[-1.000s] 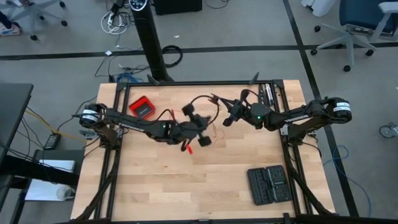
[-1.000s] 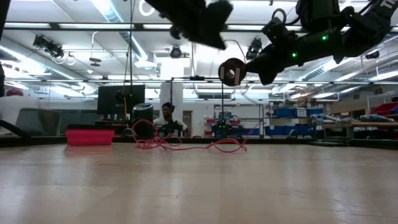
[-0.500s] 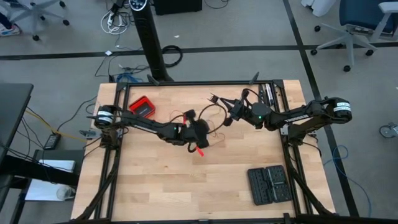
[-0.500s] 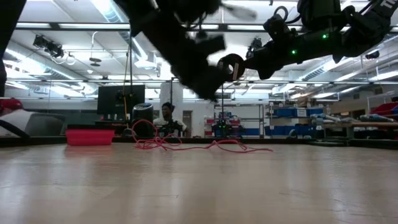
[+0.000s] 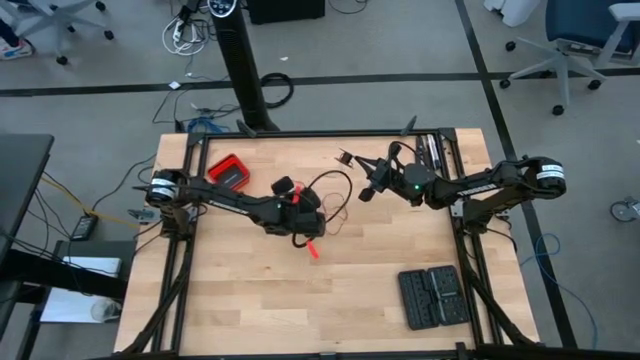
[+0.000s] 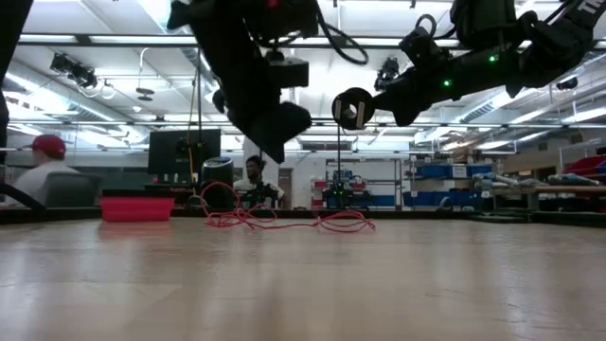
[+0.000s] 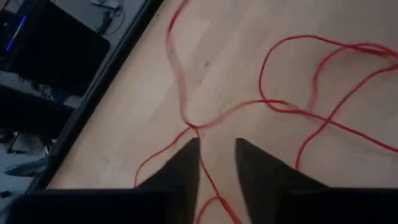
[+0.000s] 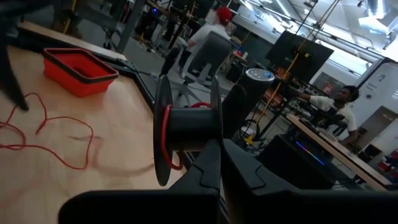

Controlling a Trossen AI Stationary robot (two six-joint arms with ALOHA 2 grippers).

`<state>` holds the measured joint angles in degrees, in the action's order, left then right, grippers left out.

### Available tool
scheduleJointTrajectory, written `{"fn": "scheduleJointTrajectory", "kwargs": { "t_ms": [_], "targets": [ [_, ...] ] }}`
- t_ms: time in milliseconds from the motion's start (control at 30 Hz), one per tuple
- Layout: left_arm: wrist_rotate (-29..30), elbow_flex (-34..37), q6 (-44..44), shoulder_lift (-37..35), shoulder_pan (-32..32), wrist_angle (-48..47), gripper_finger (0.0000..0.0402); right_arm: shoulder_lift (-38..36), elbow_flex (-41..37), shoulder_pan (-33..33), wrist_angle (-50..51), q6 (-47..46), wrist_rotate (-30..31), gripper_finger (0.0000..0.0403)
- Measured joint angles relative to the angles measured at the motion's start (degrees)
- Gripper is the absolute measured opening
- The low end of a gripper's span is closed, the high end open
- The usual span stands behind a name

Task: Coil cords
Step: Uncoil the wire to the spool

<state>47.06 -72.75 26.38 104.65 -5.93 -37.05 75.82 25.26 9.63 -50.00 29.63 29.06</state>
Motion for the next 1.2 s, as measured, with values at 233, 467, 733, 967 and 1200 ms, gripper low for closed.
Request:
{"fn": "scheduleJointTrajectory", "kwargs": {
  "t_ms": [233,467,733,967,1200],
  "targets": [
    [10.92,-7.32,5.05,-0.33,-0.24,-15.27,0.0213,0.01,0.0,0.0,-0.07,0.02,-0.37,0.0],
    [15.13,-8.33,-12.45,-2.01,-0.55,-7.9,0.0208,0.0,0.0,-0.02,1.32,1.45,-0.65,0.0],
    [8.49,-7.58,-25.55,-4.04,-0.1,5.26,0.018,0.0,-0.02,-0.45,1.76,4.63,-0.58,0.0],
    [-7.53,-4.52,-31.34,-4.54,2.17,20.73,0.0168,-0.01,-0.02,-0.63,3.72,8.33,-0.22,0.0],
    [-13.74,-0.89,-33.45,-4.54,2.56,31.52,0.0168,0.01,-0.02,-0.72,7.93,12.31,1.6,0.0]
  ]
}}
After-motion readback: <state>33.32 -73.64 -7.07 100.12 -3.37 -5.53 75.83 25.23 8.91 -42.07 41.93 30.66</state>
